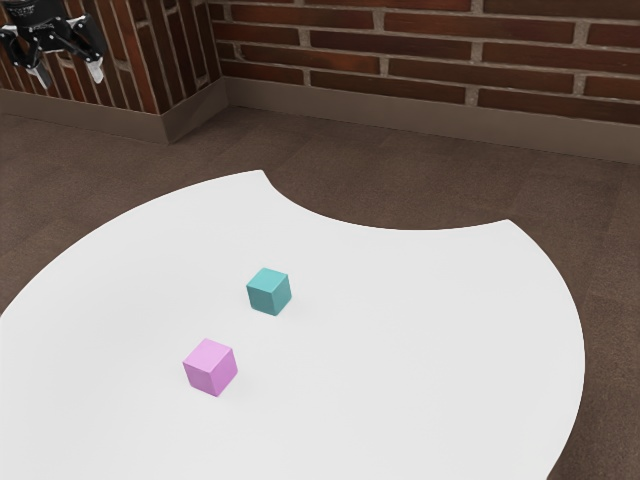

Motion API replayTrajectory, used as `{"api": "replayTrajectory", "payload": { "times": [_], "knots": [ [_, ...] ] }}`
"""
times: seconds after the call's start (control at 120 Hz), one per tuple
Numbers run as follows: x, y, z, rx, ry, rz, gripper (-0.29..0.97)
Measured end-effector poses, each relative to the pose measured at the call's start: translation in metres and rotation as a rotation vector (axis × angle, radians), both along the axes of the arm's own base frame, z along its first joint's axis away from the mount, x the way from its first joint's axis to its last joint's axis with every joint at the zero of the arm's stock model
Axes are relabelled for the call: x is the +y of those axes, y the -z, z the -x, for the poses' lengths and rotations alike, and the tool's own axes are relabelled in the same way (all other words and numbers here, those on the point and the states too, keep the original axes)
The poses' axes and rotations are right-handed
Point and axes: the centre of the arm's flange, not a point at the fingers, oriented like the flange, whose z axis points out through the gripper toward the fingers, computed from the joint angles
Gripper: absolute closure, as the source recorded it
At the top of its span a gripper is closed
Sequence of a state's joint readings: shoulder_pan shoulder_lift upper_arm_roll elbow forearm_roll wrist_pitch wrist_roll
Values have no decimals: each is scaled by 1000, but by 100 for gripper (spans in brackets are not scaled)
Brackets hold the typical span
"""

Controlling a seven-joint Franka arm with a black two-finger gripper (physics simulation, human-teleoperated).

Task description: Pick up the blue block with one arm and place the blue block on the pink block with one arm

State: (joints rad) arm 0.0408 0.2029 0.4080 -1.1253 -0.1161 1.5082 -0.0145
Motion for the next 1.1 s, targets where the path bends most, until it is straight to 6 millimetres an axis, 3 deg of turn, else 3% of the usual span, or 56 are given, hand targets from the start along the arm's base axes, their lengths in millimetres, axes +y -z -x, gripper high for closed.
{"api": "replayTrajectory", "payload": {
  "times": [0.15,0.208,0.217,0.25,0.3,0.333,0.367,0.458,0.533,0.725,0.833,0.967,1.058,1.1],
  "knots": [
    [0,-1,0,-1,-1,1,2],
    [-3,-13,2,-19,-3,-9,2],
    [-4,-17,3,-25,-3,-12,2],
    [-22,-74,26,-121,15,-60,2],
    [-75,-145,65,-238,88,-122,2],
    [-107,-166,79,-273,138,-141,2],
    [-131,-171,79,-276,177,-152,2],
    [-178,-165,71,-251,252,-165,2],
    [-192,-152,58,-217,260,-177,2],
    [-175,-130,37,-175,200,-192,2],
    [-171,-91,14,-103,198,-148,2],
    [-141,-40,27,-19,197,-52,2],
    [-118,2,7,18,150,-56,2],
    [-116,23,-10,32,141,-64,2]
  ]
}}
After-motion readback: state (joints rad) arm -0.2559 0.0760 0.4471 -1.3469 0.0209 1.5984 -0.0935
